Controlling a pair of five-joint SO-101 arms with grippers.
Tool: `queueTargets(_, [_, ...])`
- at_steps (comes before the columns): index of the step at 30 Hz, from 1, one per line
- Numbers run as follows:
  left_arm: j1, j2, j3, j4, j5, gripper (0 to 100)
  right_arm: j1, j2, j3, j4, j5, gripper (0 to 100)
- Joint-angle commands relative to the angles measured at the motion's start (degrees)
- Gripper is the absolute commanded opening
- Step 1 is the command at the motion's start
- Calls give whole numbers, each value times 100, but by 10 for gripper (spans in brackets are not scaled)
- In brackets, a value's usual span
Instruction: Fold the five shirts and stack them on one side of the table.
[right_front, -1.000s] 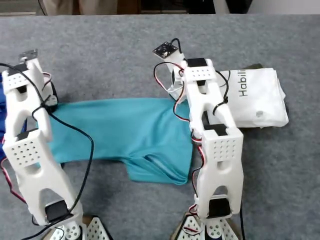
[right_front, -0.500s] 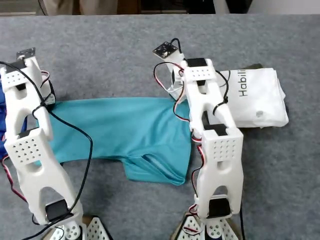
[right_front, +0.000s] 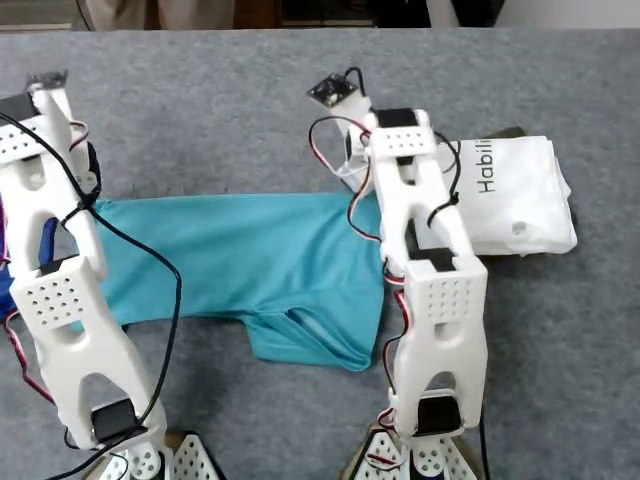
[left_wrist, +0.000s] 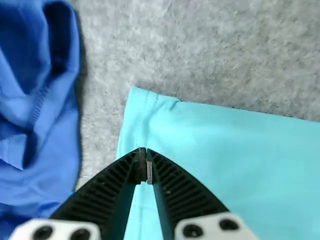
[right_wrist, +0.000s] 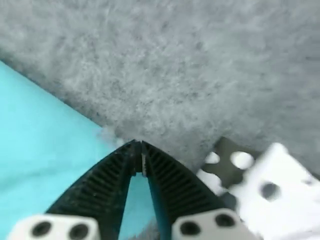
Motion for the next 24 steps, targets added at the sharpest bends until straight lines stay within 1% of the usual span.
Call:
queueTargets(1, [-132, -145, -299, 88, -211, 20, 101, -725, -646, 598, 105, 2])
queueTargets(4, [-308, -444, -105, 97, -475, 20, 22, -1007, -945, 1213, 580, 2])
queueTargets(9, [-659, -1165, 185, 88, -826, 20, -66, -1596, -1534, 2321, 738, 2])
queueTargets(12, [-958, -1666, 519, 88, -993, 20, -180, -2009, -1604, 3086, 1231, 2])
queueTargets(13, [-1064, -1833, 677, 88, -1055, 20, -207, -2185, -1446, 3086, 1266, 2])
queueTargets(16, [-1503, -2352, 1213, 88, -1292, 20, -295, -3108, -462, 3077, 1442, 2])
queueTargets(19, [-1996, -2844, 1785, 79, -1662, 20, -646, -4251, 1174, 3051, 1556, 2])
queueTargets(24, [-2541, -3433, 2576, 70, -1829, 20, -1253, -6009, 4040, 2497, 1363, 2])
